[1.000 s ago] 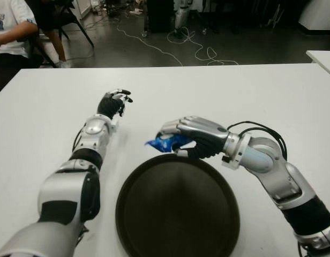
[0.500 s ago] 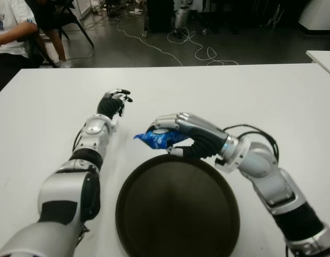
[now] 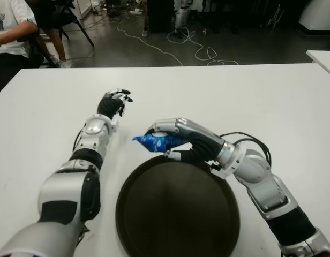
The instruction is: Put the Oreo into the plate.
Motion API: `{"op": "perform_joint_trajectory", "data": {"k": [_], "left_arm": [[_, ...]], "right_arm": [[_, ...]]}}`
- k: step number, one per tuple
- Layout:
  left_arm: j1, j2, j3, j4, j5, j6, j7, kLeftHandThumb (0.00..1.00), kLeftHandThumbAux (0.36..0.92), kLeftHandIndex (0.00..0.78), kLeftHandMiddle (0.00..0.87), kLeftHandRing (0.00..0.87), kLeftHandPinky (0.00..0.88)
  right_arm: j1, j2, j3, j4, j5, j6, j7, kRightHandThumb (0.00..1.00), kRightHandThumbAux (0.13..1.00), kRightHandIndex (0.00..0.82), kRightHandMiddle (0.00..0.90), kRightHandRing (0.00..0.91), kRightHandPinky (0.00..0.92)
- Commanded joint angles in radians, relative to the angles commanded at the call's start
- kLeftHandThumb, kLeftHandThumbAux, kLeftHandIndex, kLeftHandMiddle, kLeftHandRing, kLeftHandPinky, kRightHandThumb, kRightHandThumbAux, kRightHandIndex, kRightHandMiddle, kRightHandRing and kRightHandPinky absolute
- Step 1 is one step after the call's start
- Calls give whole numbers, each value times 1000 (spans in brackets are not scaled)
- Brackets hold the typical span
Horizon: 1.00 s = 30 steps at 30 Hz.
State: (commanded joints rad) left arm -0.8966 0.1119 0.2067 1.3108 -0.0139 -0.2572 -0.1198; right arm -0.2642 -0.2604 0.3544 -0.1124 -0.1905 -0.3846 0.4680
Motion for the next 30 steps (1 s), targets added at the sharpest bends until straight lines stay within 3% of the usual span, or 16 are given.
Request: {"op": "perform_joint_trajectory", "data": {"k": [1,2,4,7,15,22,30], "left_arm": [[0,0,-2,0,2,0,3,854,661,410,547,782,812],[0,0,-3,0,4,-1,6,854,662,410,547,781,812],[-1,-1,-6,-1,7,-1,12,854,662,410,547,781,810],[-1,-1,-11,-1,13,-1,19,854,662,410,548,782,808],[-1,-2,-12,-1,9,-2,19,854,662,410,549,777,806],[-1,-5,-10,-1,5,0,16,853,662,409,547,780,807],[-1,-8,2,-2,-8,0,5,853,662,408,546,792,823]], "right_arm": [[-1,-3,1,-12,8,16,13,425,761,293,223,239,268],[-1,-5,2,-22,14,28,24,272,771,217,191,214,247],[-4,-9,3,-36,22,46,40,139,779,145,158,188,228],[-11,-14,4,-41,38,61,65,45,784,82,121,159,206],[-10,-22,8,-70,68,96,103,2,796,38,95,121,149],[-30,-16,31,-28,77,103,139,0,739,30,81,96,101],[-33,-35,30,-30,80,119,161,0,721,43,91,104,100]]}}
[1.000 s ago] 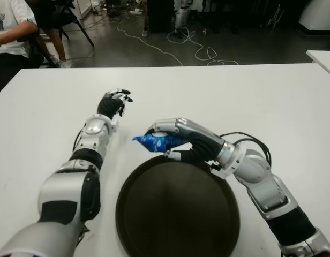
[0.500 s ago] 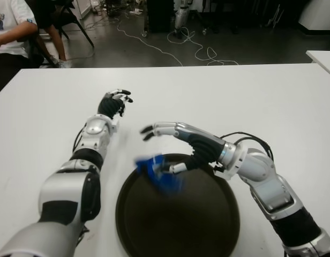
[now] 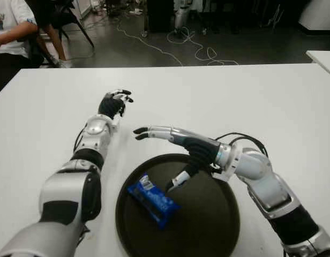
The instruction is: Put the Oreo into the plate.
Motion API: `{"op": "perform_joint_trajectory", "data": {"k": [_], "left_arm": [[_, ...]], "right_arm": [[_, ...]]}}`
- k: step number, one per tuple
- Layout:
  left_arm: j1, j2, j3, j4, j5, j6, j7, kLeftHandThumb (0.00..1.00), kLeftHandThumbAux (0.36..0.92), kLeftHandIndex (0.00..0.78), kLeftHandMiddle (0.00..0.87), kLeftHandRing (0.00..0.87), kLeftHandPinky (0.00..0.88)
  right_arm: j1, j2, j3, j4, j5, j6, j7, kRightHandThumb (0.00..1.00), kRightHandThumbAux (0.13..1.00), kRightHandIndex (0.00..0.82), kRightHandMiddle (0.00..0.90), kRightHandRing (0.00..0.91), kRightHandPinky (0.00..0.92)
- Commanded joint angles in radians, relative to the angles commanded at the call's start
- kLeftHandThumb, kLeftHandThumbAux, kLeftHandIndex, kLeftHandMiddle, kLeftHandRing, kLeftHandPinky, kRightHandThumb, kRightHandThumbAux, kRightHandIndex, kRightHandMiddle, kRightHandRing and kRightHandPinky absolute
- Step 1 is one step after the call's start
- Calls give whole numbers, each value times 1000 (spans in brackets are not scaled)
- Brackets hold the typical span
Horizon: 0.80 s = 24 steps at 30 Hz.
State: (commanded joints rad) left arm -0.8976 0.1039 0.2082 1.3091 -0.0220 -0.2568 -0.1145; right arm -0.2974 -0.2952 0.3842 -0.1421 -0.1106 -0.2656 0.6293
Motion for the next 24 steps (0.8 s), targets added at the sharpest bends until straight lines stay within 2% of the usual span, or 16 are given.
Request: {"op": "perform_joint_trajectory", "data": {"k": [6,19,24], "left_arm": [[0,-1,3,0,-1,-1,-3,853,663,406,543,803,830],[1,0,-3,0,9,-4,1,853,663,407,542,773,803],[2,1,-3,0,9,-3,0,853,662,408,544,779,813]], "right_arm": [[-3,-7,1,-7,-7,24,8,0,726,60,97,109,110],[-6,0,-3,7,-14,13,-7,0,751,57,94,107,121],[-44,-11,-27,8,-2,35,4,0,796,52,90,95,99]]}}
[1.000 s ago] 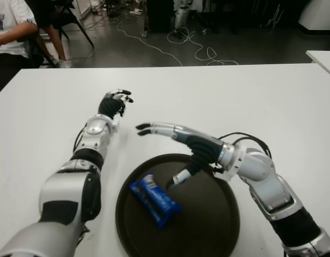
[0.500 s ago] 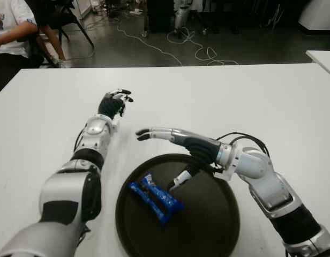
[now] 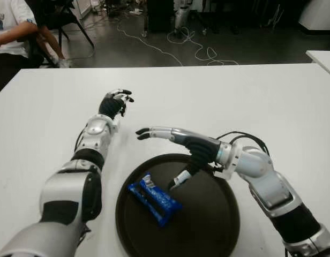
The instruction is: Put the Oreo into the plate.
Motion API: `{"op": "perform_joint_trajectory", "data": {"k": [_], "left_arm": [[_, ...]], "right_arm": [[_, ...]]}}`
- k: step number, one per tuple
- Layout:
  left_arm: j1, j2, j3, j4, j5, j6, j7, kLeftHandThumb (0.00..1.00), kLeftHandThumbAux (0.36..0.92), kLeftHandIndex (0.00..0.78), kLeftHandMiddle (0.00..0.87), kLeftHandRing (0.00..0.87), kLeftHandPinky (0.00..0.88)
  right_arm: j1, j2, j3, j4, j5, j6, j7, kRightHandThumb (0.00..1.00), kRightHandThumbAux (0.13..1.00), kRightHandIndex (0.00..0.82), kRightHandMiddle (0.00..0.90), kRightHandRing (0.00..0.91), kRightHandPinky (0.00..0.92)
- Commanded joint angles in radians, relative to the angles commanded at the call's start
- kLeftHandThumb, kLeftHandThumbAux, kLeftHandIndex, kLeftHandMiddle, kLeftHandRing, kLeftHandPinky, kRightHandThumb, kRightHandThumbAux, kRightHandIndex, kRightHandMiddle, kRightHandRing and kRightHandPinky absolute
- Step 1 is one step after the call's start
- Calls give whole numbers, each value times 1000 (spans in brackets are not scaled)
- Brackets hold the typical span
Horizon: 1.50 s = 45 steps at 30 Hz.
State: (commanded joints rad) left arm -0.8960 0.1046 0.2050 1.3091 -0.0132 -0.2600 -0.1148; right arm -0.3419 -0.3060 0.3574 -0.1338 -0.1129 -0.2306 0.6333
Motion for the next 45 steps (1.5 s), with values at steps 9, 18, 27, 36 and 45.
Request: {"op": "perform_joint_trajectory", "data": {"k": [9,18,27,36,45], "left_arm": [[0,1,3,0,-2,1,2,853,662,409,545,800,829],[-1,0,3,-1,-1,5,8,854,661,412,548,797,823],[1,3,1,0,2,2,7,855,661,411,552,795,825],[1,2,4,0,-2,2,0,854,662,411,546,800,827],[-1,3,3,1,-2,5,-5,853,662,408,543,780,813]], "right_arm": [[-101,-49,-54,299,-115,-155,-110,0,736,54,91,95,92],[-316,-60,-113,789,-124,-229,-191,0,741,73,122,113,100],[-439,-44,-116,1228,-211,-195,-470,0,744,126,176,182,160],[-475,14,-460,1438,137,54,-468,0,770,173,270,306,370],[-532,29,-528,1452,169,136,-535,0,748,218,313,356,413]]}}
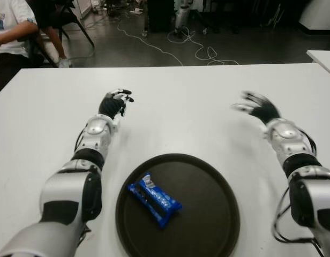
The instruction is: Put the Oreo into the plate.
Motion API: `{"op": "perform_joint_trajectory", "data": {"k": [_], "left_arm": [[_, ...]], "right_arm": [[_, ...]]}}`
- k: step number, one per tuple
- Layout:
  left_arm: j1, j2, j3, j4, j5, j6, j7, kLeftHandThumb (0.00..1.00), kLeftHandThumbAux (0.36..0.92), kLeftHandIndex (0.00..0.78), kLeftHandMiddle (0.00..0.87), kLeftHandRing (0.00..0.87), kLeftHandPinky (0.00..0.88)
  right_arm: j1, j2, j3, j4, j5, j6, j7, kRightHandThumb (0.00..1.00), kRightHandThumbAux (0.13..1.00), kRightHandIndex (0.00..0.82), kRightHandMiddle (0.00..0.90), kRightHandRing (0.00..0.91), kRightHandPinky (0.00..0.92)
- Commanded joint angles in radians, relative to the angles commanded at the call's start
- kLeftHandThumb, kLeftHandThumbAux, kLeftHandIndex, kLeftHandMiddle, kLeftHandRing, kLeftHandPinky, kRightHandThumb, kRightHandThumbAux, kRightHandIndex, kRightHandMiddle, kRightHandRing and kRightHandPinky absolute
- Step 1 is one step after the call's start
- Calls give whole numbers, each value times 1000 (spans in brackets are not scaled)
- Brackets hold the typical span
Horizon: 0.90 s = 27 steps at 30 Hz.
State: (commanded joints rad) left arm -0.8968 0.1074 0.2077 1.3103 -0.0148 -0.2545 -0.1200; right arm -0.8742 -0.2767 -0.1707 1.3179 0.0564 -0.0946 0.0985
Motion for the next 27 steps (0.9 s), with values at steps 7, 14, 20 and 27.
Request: {"op": "perform_joint_trajectory", "data": {"k": [7,14,20,27], "left_arm": [[2,4,-29,0,29,-9,9,851,660,415,573,757,787],[2,7,-43,-1,39,-9,2,846,662,412,584,718,746],[1,9,-48,0,45,-7,-1,839,668,393,561,665,702],[-6,13,-54,3,47,20,7,825,683,358,503,527,604]], "right_arm": [[-5,35,-3,-2,-19,-11,-33,0,743,232,319,362,402],[3,36,-2,0,-26,-17,-16,0,715,200,281,310,345],[2,39,-12,1,-20,-15,-21,0,700,172,251,279,315],[4,43,-18,0,-23,-16,-41,0,681,148,213,224,248]]}}
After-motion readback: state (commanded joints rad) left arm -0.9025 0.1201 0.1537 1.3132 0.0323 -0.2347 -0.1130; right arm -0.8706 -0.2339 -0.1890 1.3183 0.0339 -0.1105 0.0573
